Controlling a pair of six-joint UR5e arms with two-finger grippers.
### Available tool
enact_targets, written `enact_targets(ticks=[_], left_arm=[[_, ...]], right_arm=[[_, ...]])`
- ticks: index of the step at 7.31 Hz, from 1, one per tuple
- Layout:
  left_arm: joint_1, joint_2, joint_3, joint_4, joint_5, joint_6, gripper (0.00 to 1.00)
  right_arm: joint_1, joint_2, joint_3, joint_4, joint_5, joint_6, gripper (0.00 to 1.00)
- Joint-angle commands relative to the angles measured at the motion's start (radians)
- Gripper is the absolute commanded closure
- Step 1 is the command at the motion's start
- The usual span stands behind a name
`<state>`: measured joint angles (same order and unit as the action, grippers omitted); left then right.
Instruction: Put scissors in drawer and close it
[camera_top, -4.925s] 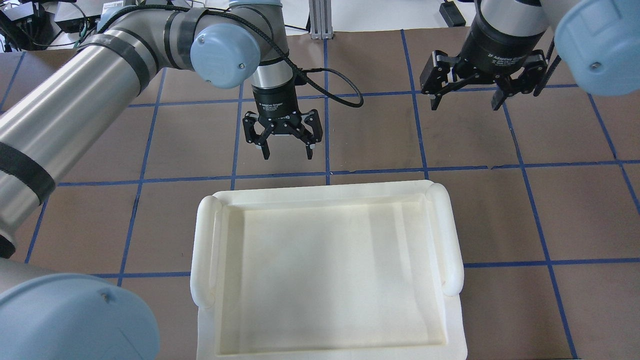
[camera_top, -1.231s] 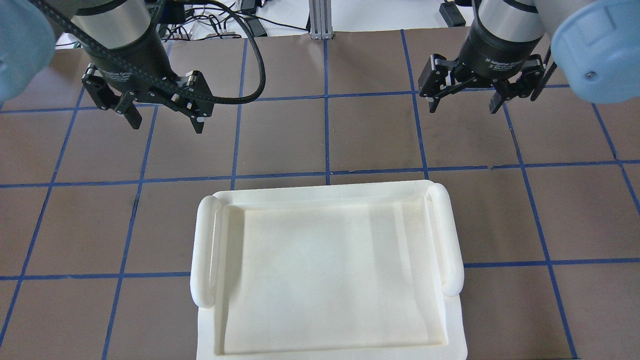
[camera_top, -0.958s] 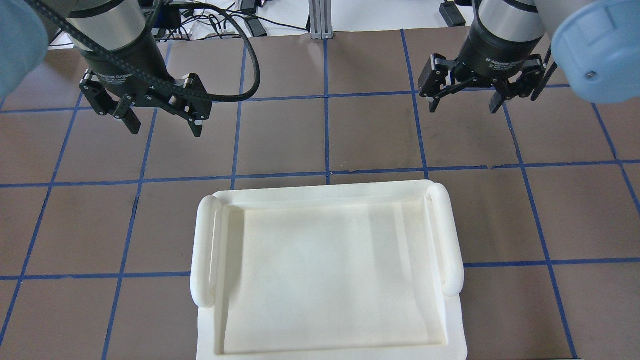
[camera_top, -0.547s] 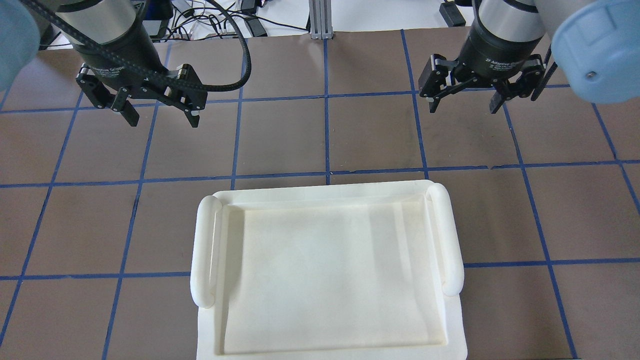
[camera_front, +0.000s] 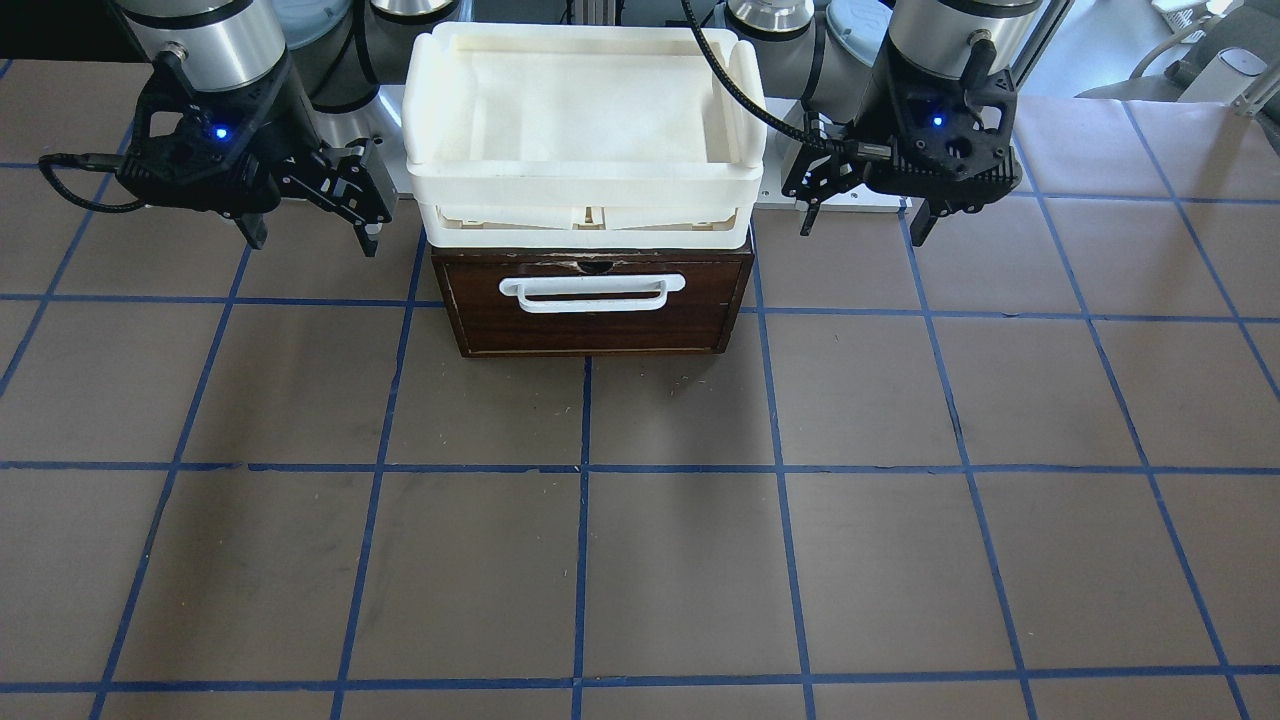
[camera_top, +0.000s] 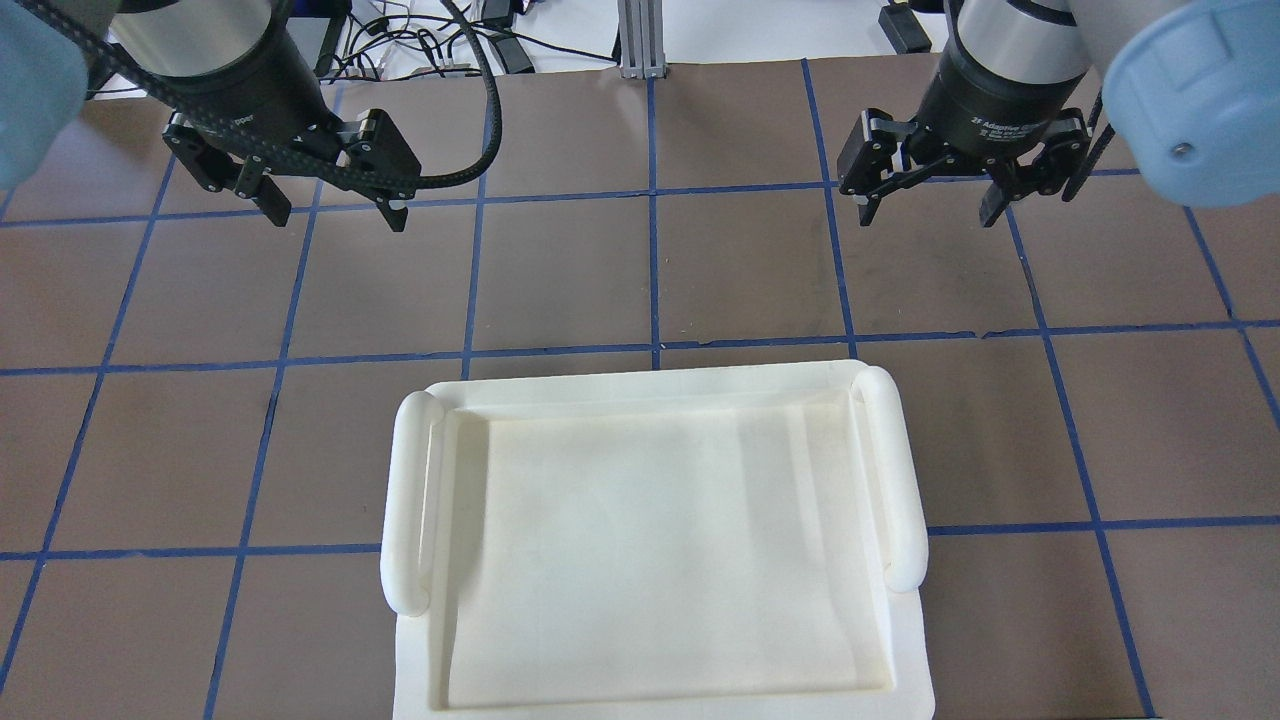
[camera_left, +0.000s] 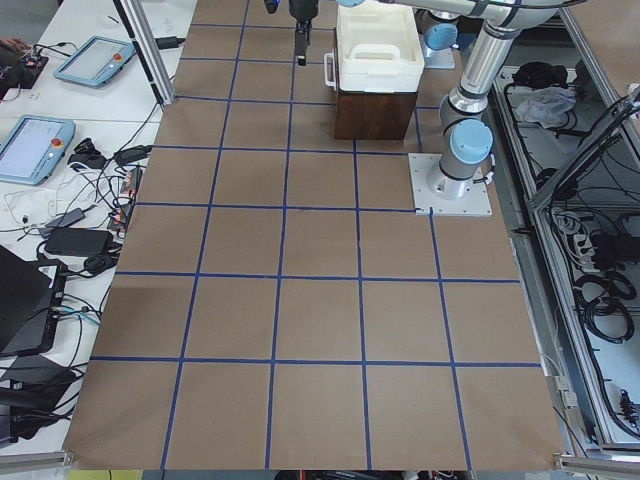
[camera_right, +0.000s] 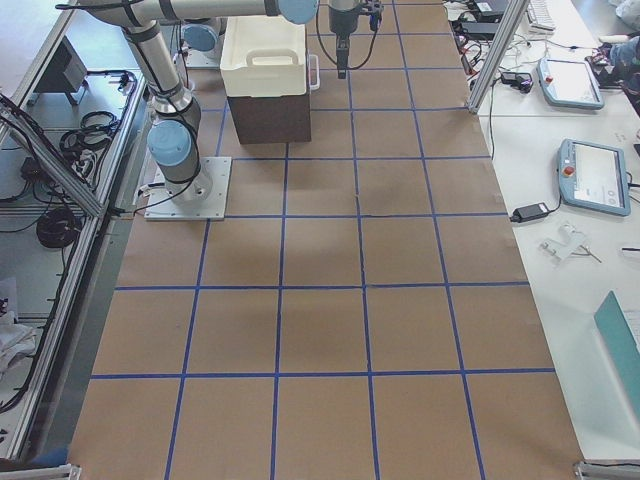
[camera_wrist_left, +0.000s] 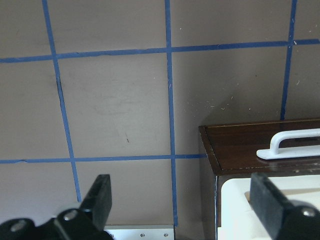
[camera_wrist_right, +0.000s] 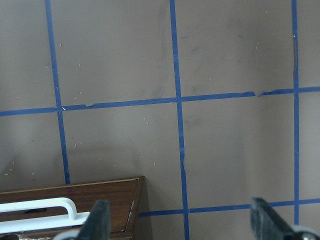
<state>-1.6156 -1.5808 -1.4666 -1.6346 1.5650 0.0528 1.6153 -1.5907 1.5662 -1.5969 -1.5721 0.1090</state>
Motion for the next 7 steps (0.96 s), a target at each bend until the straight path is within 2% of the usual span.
enact_targets(ticks=[1, 3, 7], left_arm=[[-0.001, 0.008, -0.018, 0.038, -0.037, -0.002, 0.00], [0.000, 0.021, -0.031, 0.038, 0.010, -0.004, 0.00], [0.002, 0.022, -0.032, 0.036, 0.012, 0.004, 0.00]], right_arm=[[0.000, 0.000, 0.000, 0.000, 0.000, 0.000, 0.00], [0.000, 0.000, 0.000, 0.000, 0.000, 0.000, 0.00], [0.000, 0.000, 0.000, 0.000, 0.000, 0.000, 0.00]])
